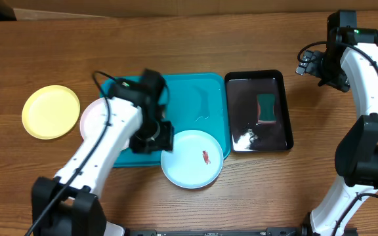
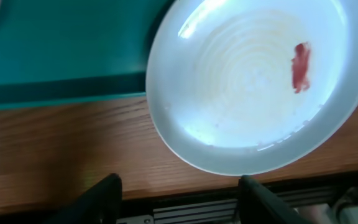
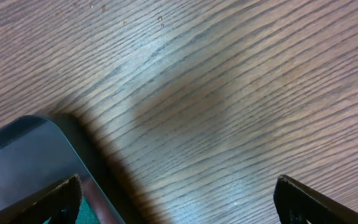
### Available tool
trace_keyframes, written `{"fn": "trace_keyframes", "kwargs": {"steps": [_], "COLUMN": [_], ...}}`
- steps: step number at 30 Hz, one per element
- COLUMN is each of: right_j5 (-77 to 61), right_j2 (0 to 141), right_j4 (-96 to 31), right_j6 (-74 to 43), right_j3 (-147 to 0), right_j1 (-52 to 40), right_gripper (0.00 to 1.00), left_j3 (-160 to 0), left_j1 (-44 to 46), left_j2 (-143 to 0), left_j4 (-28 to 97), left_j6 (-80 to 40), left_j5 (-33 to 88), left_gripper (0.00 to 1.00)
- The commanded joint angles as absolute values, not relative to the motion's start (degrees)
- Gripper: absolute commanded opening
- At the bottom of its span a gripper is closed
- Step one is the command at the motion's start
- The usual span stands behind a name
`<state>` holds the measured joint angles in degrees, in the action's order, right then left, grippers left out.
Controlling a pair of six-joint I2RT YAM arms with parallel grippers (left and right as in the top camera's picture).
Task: Clean dirty plates on tray and stack at the side
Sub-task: 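Release the yellow plate and move the left gripper to the light blue plate, then lower the left gripper and grip the light blue plate's rim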
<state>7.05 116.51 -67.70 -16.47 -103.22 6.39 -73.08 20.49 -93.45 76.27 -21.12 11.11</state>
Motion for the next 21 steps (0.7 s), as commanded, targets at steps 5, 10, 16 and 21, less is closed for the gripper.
{"fn": "trace_keyframes", "kwargs": {"steps": [5, 10, 16, 21], "right_j5": [7.5, 7.5, 7.5, 7.5], "right_j2": [115.0, 115.0, 115.0, 115.0], "right_j4": [-67.6, -67.5, -67.5, -67.5], "right_j6": [-16.7, -16.7, -16.7, -16.7], "right_j3": [-103.6, -103.6, -103.6, -103.6], "right_j1": [6.5, 6.5, 6.5, 6.5], "right_gripper": [1.0, 1.0, 1.0, 1.0], "left_j3": [-63.8, -60.4, -58.7, -58.6], "left_j1": [22.8, 22.7, 22.8, 22.8], "left_j2": [-93.4, -93.4, -93.4, -93.4], "left_j4": [67.4, 61.6, 59.6, 59.0], "left_j6": [-25.6, -27.1, -27.0, -27.1], "left_j5": [9.6, 8.4, 8.2, 6.9], "left_gripper": [0.59, 0.54, 0.53, 0.52]}}
